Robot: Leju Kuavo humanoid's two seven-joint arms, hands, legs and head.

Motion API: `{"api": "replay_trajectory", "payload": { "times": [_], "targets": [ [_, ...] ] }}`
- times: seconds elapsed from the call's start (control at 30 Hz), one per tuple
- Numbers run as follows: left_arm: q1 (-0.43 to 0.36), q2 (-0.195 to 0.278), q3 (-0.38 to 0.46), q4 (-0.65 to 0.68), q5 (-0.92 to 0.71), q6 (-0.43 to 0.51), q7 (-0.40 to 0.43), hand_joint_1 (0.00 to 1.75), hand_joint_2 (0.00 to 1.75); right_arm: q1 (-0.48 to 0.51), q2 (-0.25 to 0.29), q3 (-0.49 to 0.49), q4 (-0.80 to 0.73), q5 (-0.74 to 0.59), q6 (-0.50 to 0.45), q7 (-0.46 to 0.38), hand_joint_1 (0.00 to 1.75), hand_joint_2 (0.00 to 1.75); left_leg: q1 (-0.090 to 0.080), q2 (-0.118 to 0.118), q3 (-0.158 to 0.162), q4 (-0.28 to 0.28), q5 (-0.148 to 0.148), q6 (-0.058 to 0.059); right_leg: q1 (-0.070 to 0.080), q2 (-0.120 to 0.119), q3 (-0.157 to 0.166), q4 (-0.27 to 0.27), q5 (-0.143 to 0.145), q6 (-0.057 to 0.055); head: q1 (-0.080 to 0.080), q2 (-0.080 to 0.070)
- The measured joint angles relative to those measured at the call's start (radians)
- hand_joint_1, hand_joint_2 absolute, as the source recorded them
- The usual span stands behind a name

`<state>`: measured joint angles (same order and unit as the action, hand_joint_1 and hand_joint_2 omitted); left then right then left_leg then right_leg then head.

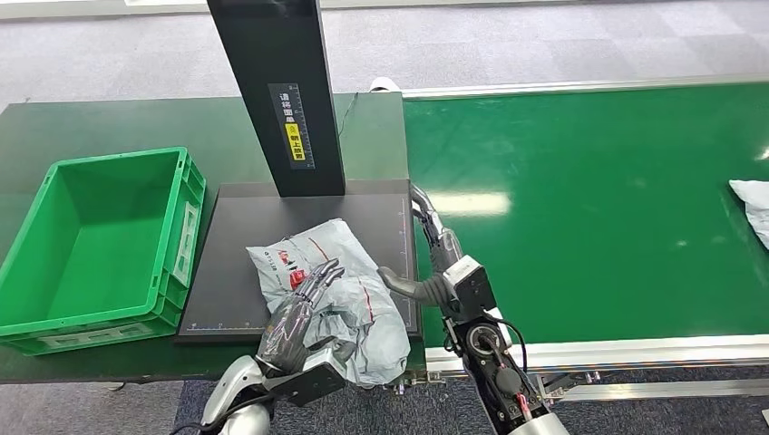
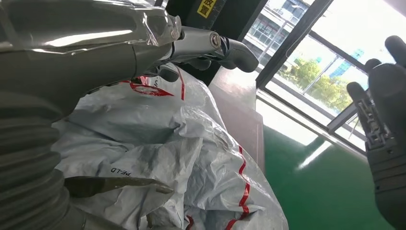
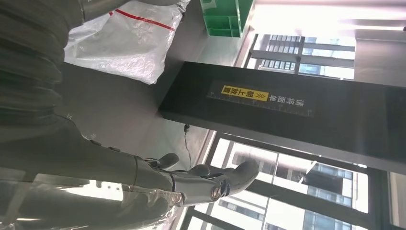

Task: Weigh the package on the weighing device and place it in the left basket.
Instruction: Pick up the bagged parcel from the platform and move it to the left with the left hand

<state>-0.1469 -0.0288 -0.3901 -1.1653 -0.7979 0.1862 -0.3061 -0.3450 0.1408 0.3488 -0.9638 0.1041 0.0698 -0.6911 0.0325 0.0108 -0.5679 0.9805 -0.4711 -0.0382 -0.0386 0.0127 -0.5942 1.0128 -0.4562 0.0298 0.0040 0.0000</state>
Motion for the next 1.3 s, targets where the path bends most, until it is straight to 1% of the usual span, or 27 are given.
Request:
{"api": "replay_trajectory", "payload": {
  "times": [0.13, 0.3, 0.33, 0.37, 0.4, 0.43, 0.47, 0.5, 0.53, 0.67, 0.8, 0.97, 1.07, 1.17, 1.3],
  "targets": [
    [-0.009, 0.001, -0.009, 0.017, -0.020, -0.009, 0.008, 0.00, 1.75, 0.004, 0.000, -0.007, -0.005, 0.002, 0.002, 0.000, 0.00, 1.75, 0.000, 0.000, 0.000, 0.000, 0.000, 0.000, 0.000, 0.000, 0.000, 0.000, 0.000, 0.000, 0.000, 0.000],
    [-0.029, 0.000, -0.023, 0.070, -0.081, -0.058, 0.047, 0.00, 1.75, 0.019, 0.000, -0.022, -0.015, 0.024, 0.010, 0.002, 0.00, 1.75, 0.000, 0.000, 0.000, 0.000, 0.000, 0.000, 0.000, 0.000, 0.000, 0.000, 0.000, 0.000, 0.000, 0.000],
    [-0.034, 0.000, -0.023, 0.085, -0.086, -0.064, 0.055, 0.13, 1.75, 0.024, 0.000, -0.026, -0.020, 0.030, 0.012, 0.003, 0.00, 1.75, 0.000, 0.000, 0.000, 0.000, 0.000, 0.000, 0.000, 0.000, 0.000, 0.000, 0.000, 0.000, 0.000, 0.000],
    [-0.039, -0.001, -0.022, 0.099, -0.090, -0.069, 0.063, 0.45, 1.75, 0.030, 0.000, -0.030, -0.025, 0.036, 0.014, 0.006, 0.00, 1.75, 0.000, 0.000, 0.000, 0.000, 0.000, 0.000, 0.000, 0.000, 0.000, 0.000, 0.000, 0.000, 0.000, 0.000],
    [-0.043, -0.002, -0.021, 0.112, -0.092, -0.073, 0.071, 0.80, 1.75, 0.036, 0.000, -0.035, -0.031, 0.042, 0.017, 0.008, 0.00, 1.75, 0.000, 0.000, 0.000, 0.000, 0.000, 0.000, 0.000, 0.000, 0.000, 0.000, 0.000, 0.000, 0.000, 0.000],
    [-0.048, -0.003, -0.020, 0.124, -0.096, -0.077, 0.081, 1.20, 1.75, 0.042, 0.000, -0.039, -0.037, 0.048, 0.019, 0.011, 0.00, 1.75, 0.000, 0.000, 0.000, 0.000, 0.000, 0.000, 0.000, 0.000, 0.000, 0.000, 0.000, 0.000, 0.000, 0.000],
    [-0.053, -0.004, -0.018, 0.136, -0.101, -0.080, 0.091, 1.47, 1.75, 0.047, 0.001, -0.043, -0.042, 0.053, 0.022, 0.013, 0.00, 1.75, 0.000, 0.000, 0.000, 0.000, 0.000, 0.000, 0.000, 0.000, 0.000, 0.000, 0.000, 0.000, 0.000, 0.000],
    [-0.058, -0.006, -0.017, 0.146, -0.109, -0.083, 0.100, 1.56, 1.75, 0.051, 0.002, -0.047, -0.047, 0.058, 0.024, 0.015, 0.00, 1.75, 0.000, 0.000, 0.000, 0.000, 0.000, 0.000, 0.000, 0.000, 0.000, 0.000, 0.000, 0.000, 0.000, 0.000],
    [-0.063, -0.008, -0.016, 0.155, -0.118, -0.085, 0.109, 1.60, 1.75, 0.055, 0.003, -0.051, -0.051, 0.062, 0.027, 0.017, 0.00, 1.75, 0.000, 0.000, 0.000, 0.000, 0.000, 0.000, 0.000, 0.000, 0.001, 0.000, 0.000, 0.000, 0.000, 0.000],
    [-0.083, -0.015, -0.013, 0.180, -0.149, -0.088, 0.133, 1.62, 1.75, 0.065, 0.006, -0.062, -0.059, 0.073, 0.034, 0.021, 0.00, 1.75, 0.000, -0.001, 0.002, 0.000, 0.000, 0.000, 0.000, 0.000, 0.003, 0.000, 0.000, 0.000, 0.000, 0.000],
    [-0.093, -0.021, -0.005, 0.189, -0.159, -0.081, 0.135, 1.73, 1.75, 0.070, 0.009, -0.070, -0.061, 0.077, 0.037, 0.021, 0.00, 1.75, 0.000, -0.001, 0.004, 0.000, 0.000, 0.000, 0.000, 0.000, 0.005, 0.000, 0.000, 0.000, 0.000, 0.000],
    [-0.095, -0.028, 0.011, 0.192, -0.152, -0.048, 0.124, 1.75, 1.75, 0.075, 0.009, -0.075, -0.062, 0.085, 0.041, 0.024, 0.00, 1.75, 0.000, -0.001, 0.005, 0.000, 0.000, 0.000, 0.000, 0.000, 0.006, 0.000, 0.000, 0.000, 0.000, 0.000],
    [-0.092, -0.029, 0.021, 0.192, -0.136, -0.009, 0.107, 1.75, 1.75, 0.077, 0.009, -0.079, -0.062, 0.088, 0.043, 0.026, 0.00, 1.75, 0.000, -0.001, 0.005, 0.000, 0.000, 0.000, 0.000, 0.000, 0.006, 0.000, 0.000, 0.000, 0.000, 0.000],
    [-0.082, -0.030, 0.036, 0.189, -0.114, 0.048, 0.071, 1.75, 1.75, 0.077, 0.009, -0.080, -0.062, 0.089, 0.045, 0.026, 0.00, 1.75, 0.000, 0.000, 0.004, 0.000, 0.000, 0.000, 0.000, 0.000, 0.005, 0.000, 0.000, 0.000, 0.000, 0.000],
    [-0.061, -0.030, 0.056, 0.168, -0.085, 0.164, 0.006, 1.75, 1.75, 0.077, 0.009, -0.080, -0.062, 0.090, 0.045, 0.026, 0.00, 1.75, 0.000, 0.000, 0.002, 0.000, 0.000, 0.000, 0.000, 0.000, 0.003, 0.000, 0.000, 0.000, 0.000, 0.000]
  ]
}}
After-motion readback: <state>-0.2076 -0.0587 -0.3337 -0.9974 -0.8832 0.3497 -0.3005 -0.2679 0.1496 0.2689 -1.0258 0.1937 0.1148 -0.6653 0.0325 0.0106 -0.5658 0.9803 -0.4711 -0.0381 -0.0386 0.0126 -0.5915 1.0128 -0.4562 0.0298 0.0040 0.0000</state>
